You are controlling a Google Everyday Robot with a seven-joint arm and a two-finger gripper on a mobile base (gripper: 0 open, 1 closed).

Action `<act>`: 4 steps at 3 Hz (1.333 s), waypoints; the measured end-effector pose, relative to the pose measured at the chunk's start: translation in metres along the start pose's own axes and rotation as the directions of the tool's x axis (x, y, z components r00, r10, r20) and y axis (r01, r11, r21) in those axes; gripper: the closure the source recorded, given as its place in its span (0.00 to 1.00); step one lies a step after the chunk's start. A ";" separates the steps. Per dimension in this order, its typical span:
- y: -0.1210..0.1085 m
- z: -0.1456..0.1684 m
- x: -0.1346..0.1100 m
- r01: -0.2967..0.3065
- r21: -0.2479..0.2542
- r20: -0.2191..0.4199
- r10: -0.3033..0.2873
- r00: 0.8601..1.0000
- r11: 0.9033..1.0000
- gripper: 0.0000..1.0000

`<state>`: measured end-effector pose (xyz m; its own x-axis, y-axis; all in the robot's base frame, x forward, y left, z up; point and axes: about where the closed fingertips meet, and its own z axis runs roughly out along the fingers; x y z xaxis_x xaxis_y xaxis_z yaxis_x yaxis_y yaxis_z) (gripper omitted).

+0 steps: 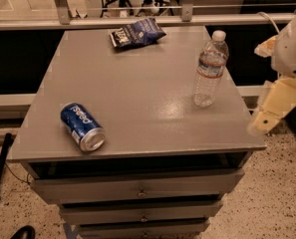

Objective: Move water bottle near blue chip bag

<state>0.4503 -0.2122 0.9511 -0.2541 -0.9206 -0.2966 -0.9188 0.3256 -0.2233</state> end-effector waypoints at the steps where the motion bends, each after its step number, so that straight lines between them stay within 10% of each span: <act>1: -0.022 0.029 0.000 -0.081 0.028 0.081 0.079 0.994 0.996 0.00; 3: -0.068 0.061 0.005 -0.251 0.115 0.233 0.220 0.947 0.961 0.00; 4: -0.084 0.072 0.008 -0.347 0.099 0.355 0.293 0.888 0.932 0.00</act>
Offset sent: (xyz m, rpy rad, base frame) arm 0.0943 -0.0132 -0.0426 0.2232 -0.1902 -0.2285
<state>0.5469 -0.2310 0.9003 -0.3876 -0.6456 -0.6580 -0.7384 0.6447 -0.1975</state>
